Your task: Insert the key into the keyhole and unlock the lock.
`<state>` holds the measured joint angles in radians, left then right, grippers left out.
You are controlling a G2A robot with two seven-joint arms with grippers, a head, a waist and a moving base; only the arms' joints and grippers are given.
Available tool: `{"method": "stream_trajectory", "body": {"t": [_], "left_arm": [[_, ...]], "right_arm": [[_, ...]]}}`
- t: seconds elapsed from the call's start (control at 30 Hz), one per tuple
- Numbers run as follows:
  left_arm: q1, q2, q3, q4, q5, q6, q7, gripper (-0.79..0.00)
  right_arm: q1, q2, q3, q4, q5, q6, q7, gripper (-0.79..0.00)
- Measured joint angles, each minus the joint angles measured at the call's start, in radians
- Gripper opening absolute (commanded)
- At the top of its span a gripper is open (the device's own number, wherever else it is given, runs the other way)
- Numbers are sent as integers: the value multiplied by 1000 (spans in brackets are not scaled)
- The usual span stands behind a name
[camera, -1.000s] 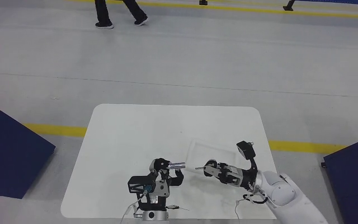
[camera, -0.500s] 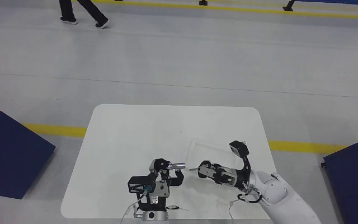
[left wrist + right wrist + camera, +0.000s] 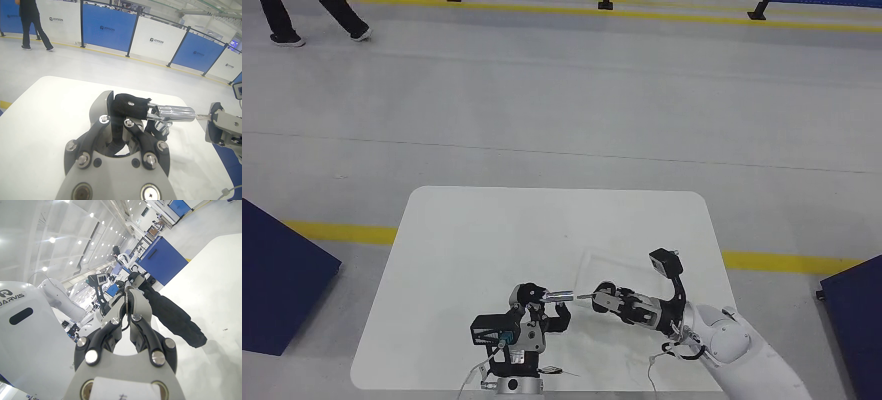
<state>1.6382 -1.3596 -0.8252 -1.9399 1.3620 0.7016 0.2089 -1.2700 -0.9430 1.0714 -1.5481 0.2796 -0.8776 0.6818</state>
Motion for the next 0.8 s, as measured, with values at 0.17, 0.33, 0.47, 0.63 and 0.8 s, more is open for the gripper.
{"method": "stream_trajectory", "body": {"t": [0.17,0.33,0.47,0.63,0.8], "left_arm": [[0,0,0,0,0,0,0,-785],[0,0,0,0,0,0,0,-785],[0,0,0,0,0,0,0,-785],[0,0,0,0,0,0,0,-785],[0,0,0,0,0,0,0,-785]], "right_arm": [[0,-5,-5,1,-7,7,-12,-785],[-3,-9,-4,-3,-21,21,-28,-785],[-9,-12,-2,-10,-33,28,-41,-785],[-15,-15,1,-20,-41,34,-50,-785],[-23,-16,8,-30,-51,51,-57,-785]]}}
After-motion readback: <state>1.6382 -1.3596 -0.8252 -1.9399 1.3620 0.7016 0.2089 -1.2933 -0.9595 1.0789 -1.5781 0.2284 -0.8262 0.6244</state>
